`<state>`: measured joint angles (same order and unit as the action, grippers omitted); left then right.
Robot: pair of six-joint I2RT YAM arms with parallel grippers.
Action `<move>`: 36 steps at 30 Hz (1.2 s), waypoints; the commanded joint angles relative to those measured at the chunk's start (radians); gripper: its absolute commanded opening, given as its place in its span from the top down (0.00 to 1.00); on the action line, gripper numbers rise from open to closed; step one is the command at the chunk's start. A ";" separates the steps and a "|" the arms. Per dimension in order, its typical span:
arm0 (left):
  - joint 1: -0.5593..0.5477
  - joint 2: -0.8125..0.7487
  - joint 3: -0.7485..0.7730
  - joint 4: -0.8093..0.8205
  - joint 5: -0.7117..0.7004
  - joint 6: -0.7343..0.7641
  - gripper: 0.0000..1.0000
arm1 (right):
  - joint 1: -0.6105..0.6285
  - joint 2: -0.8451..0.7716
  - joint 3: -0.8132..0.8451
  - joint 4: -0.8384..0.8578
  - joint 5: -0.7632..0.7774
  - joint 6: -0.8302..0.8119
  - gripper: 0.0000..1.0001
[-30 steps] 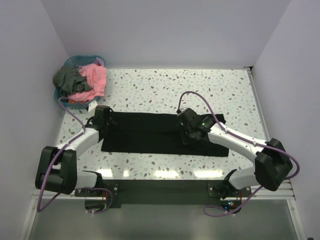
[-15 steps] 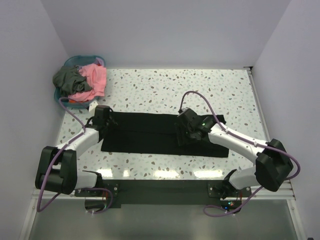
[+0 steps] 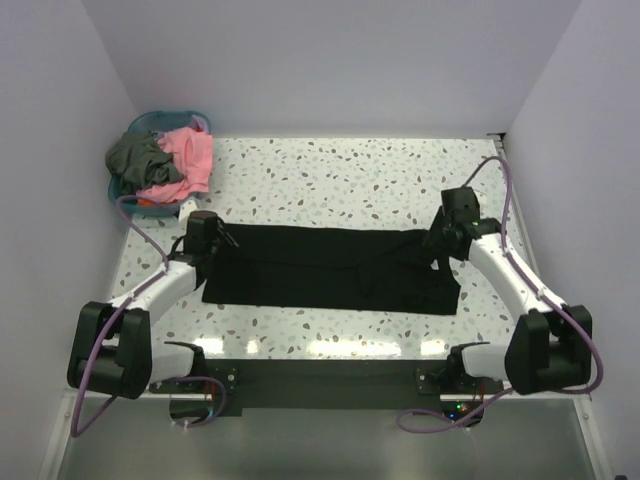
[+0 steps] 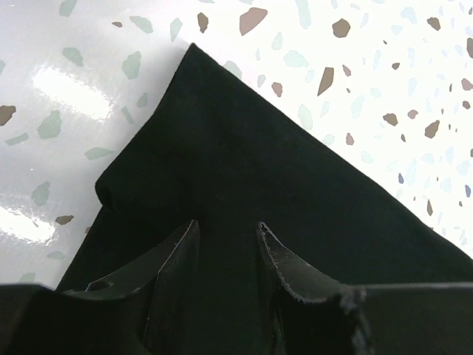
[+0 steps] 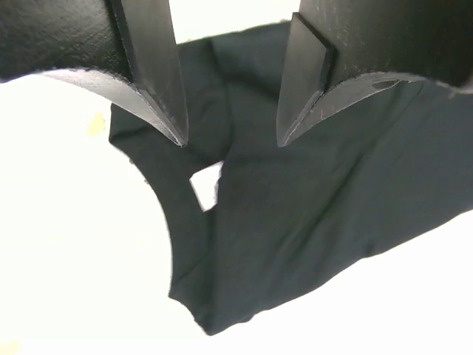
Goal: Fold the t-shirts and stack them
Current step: Fold the tshirt
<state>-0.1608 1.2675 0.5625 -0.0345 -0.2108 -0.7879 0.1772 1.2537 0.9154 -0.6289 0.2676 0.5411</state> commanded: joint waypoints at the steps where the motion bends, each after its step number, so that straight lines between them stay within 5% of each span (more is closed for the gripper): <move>1: -0.009 0.006 0.023 0.068 0.021 0.026 0.59 | -0.065 0.099 0.025 0.086 -0.031 0.046 0.46; 14: -0.022 0.150 0.077 0.114 0.008 0.000 0.61 | -0.100 0.360 0.008 0.313 -0.122 0.166 0.53; 16: -0.022 0.162 0.080 0.110 -0.002 -0.007 0.61 | -0.102 0.355 -0.018 0.321 -0.099 0.174 0.61; 19: -0.022 0.185 0.088 0.105 -0.021 -0.025 0.65 | -0.114 0.351 -0.020 0.293 -0.061 0.163 0.92; 21: -0.022 0.210 0.100 0.105 -0.024 -0.031 0.65 | -0.145 0.351 -0.021 0.284 -0.064 0.157 1.00; 36: -0.036 0.308 0.105 0.071 -0.061 -0.060 0.69 | -0.214 0.487 0.100 0.265 -0.154 0.077 0.94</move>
<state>-0.1837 1.5517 0.6731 0.0410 -0.2287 -0.8253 -0.0292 1.6760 0.9524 -0.3847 0.1253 0.6548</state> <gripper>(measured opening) 0.319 0.046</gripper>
